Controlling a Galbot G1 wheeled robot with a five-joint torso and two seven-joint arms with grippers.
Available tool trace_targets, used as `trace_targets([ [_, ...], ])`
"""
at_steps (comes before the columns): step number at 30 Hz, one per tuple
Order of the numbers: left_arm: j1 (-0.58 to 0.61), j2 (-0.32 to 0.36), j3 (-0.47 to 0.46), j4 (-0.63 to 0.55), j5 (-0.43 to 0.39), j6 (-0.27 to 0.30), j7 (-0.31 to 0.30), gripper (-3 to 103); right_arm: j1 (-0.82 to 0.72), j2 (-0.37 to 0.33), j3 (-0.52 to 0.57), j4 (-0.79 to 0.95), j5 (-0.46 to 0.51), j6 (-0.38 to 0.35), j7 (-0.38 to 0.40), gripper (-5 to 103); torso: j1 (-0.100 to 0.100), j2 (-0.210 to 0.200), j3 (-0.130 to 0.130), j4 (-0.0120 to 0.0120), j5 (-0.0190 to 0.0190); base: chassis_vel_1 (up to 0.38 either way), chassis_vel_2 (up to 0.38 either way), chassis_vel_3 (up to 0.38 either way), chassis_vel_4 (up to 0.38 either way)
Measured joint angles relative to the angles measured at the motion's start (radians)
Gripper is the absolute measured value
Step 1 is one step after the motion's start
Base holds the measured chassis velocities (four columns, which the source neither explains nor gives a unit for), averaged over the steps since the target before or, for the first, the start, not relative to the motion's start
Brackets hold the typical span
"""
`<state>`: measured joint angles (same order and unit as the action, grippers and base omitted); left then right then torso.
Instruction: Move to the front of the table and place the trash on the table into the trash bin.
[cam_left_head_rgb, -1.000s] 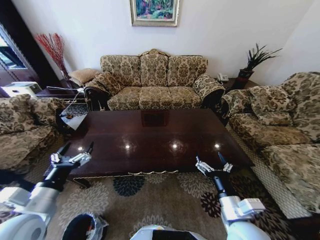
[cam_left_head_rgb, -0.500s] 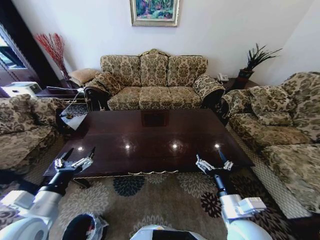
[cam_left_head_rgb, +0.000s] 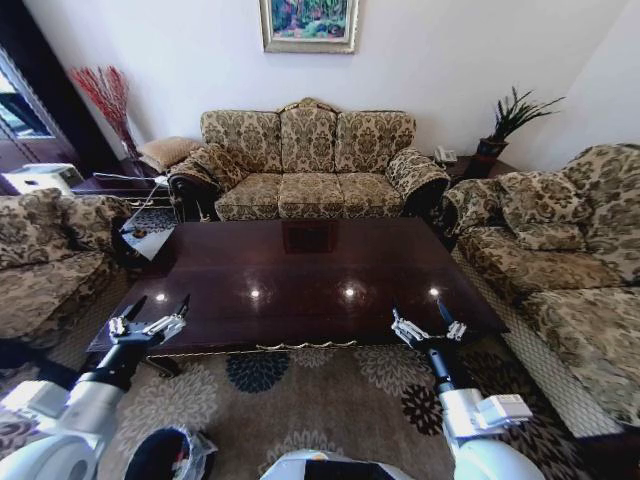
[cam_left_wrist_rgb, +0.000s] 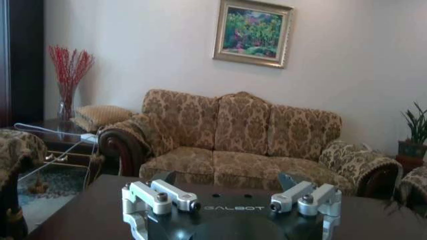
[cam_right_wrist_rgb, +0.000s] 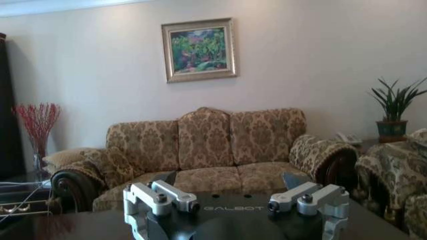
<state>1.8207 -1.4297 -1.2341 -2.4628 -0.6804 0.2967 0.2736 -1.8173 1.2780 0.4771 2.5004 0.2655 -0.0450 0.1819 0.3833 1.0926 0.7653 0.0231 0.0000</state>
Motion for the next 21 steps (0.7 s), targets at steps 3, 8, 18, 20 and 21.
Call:
trace_targets([
  [3, 0.0, 0.0, 0.0, 0.0, 0.0, 0.0, 0.0, 100, 0.0, 0.0, 0.0, 0.0, 0.0, 0.0, 0.0, 100, 0.0, 0.0, 0.0, 0.0, 0.0, 0.0, 0.0, 0.0, 0.0],
  [8, 0.0, 0.0, 0.0, 0.0, 0.0, 0.0, -0.001, 100, 0.0, 0.0, 0.0, 0.0, 0.001, 0.0, 0.0, 100, 0.0, 0.0, 0.0, 0.0001, 0.0, 0.0, 0.0, 0.0, 0.0],
  [18, 0.0, 0.001, 0.0, 0.0, -0.001, -0.001, -0.001, 100, 0.0, 0.0, 0.0, 0.0, 0.001, 0.0, 0.0, 100, 0.0, 0.0, 0.0, 0.0, 0.0, 0.032, 0.041, 0.03, 0.037],
  [20, 0.0, 0.001, 0.0, 0.0, -0.001, -0.001, -0.001, 100, 0.0, 0.0, 0.0, 0.0, 0.001, 0.0, 0.0, 100, 0.0, 0.0, 0.0, -0.0002, 0.0, 0.0, 0.0, 0.0, 0.0],
  [21, 0.0, 0.001, 0.0, 0.001, -0.001, -0.001, -0.001, 100, 0.0, 0.0, 0.0, 0.0, 0.001, 0.0, 0.0, 100, 0.0, 0.0, 0.0, 0.0, 0.0, 0.0, 0.0, 0.0, 0.0],
])
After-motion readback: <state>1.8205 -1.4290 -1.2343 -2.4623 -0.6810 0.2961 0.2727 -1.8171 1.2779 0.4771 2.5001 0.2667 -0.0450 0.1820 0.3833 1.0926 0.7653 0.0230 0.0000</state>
